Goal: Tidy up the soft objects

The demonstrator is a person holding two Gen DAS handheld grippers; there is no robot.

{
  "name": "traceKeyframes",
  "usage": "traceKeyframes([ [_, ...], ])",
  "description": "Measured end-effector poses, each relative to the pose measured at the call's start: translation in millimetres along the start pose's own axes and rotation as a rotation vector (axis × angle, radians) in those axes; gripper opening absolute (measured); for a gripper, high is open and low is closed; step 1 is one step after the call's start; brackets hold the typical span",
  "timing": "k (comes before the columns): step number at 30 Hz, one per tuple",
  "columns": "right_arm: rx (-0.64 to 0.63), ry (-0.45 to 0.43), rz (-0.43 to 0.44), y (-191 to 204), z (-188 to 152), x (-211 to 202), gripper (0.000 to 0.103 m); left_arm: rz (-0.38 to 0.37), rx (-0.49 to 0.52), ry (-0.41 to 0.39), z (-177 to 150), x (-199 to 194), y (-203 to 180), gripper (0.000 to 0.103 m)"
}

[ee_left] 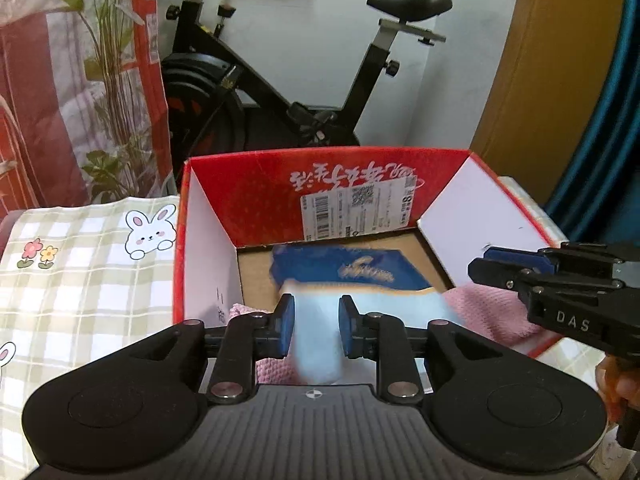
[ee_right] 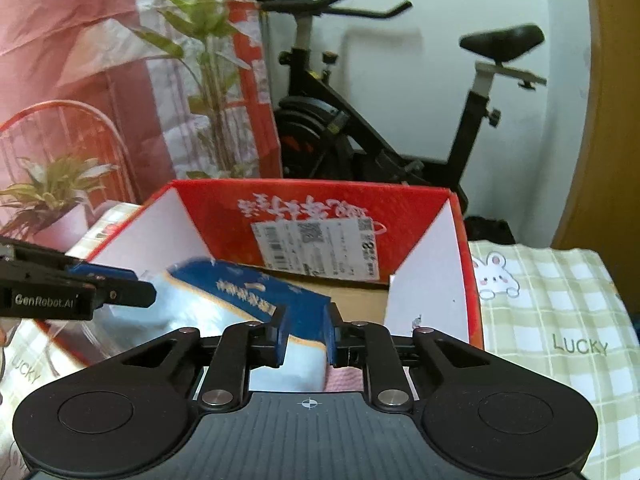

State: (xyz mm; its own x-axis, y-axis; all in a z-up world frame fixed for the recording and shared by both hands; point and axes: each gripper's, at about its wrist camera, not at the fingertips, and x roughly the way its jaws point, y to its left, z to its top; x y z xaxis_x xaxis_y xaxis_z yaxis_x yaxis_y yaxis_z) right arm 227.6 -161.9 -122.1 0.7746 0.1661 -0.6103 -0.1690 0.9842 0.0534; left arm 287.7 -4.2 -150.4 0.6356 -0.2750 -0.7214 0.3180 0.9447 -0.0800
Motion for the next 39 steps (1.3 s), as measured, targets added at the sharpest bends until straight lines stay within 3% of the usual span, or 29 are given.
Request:
traceKeyframes([
  [7, -0.024, -0.058, 0.045, 20.3, -0.9, -40.1, 0.017, -0.011, -0.025, -0.059, -6.5, -45.0, -8.0, 0.025],
  [18, -0.059, -0.102, 0.1, 56.9, -38.2, -96.3, 0.017, -0.065, -0.082, -0.067, -54.1, -90.4, -19.4, 0.025],
  [30, -0.034, 0.054, 0.079, 78.7, -123.6, -92.9, 0.017, -0.09, -0.128, 0.029, -123.3, -76.5, -29.2, 0.025],
  [39, 0.014, 0.055, 0.106, 72.1, -146.1, -97.6, 0.017, -0.097, -0.128, 0.052, -161.4, -62.6, -36.6, 0.025],
])
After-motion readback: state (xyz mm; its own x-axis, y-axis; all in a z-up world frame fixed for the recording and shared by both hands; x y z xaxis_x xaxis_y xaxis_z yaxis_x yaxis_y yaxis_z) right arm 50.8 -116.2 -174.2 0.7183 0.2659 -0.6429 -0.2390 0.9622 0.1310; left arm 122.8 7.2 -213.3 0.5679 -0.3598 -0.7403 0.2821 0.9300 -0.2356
